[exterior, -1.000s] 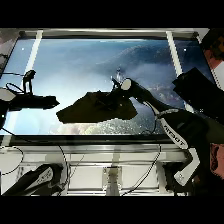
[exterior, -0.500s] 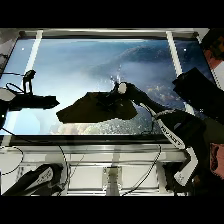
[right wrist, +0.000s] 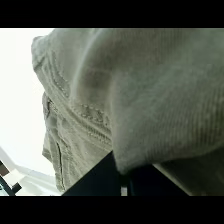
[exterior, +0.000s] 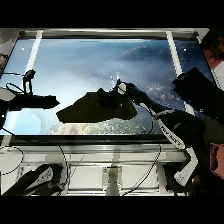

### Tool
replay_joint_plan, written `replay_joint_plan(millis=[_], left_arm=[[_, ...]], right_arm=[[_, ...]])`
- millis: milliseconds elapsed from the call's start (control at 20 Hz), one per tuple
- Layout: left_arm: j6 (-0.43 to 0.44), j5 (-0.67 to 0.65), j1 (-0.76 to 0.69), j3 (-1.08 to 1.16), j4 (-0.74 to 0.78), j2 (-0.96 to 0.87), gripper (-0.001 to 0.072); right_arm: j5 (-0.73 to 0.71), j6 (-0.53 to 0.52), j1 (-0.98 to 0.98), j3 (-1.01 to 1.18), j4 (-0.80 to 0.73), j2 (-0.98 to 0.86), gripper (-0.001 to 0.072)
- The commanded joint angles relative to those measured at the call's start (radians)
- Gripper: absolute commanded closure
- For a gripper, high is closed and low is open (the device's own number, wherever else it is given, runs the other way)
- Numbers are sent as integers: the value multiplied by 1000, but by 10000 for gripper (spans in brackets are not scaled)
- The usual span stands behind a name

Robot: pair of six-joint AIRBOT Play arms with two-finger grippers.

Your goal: Fold the clothes and pants, and hang the long-sleeved shirts on hangers.

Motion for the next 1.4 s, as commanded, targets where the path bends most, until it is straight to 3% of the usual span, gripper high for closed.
replay_joint_plan(millis=[0, 100, 250, 350, 600, 700, 800, 900, 1050, 1150, 1350], left_arm=[[-1, 43, 1, 0, -27, 1, 666], [-1, 145, 1, 0, -113, 1, 666], [0, 272, 1, 0, -259, 0, 666], [4, 290, 1, 0, -291, 1, 666], [4, 305, 1, 0, -291, 1, 666], [4, 319, 1, 0, -291, 1, 666], [4, 328, 1, 0, -291, 1, 666], [4, 333, 1, 0, -291, 1, 666], [4, 352, 1, 0, -291, 1, 666], [4, 360, 1, 0, -291, 1, 666], [4, 364, 1, 0, -291, 1, 666]], right_arm=[[-21, -61, 0, 42, 23, 5, 666], [-97, -71, -6, 135, 57, 2, 668], [-460, -52, -33, 293, 62, 0, 668], [-618, -44, -64, 403, 84, 0, 668], [-729, -55, -140, 662, 73, 48, 667], [-679, -55, -164, 597, 48, 116, 665], [-526, -55, -193, 515, 23, 159, 665], [-272, -55, -229, 487, -50, 161, 666], [95, -54, -238, 454, -285, 162, 668], [286, -79, -212, 402, -336, 163, 670], [294, -149, -67, 229, -290, 172, 670]])
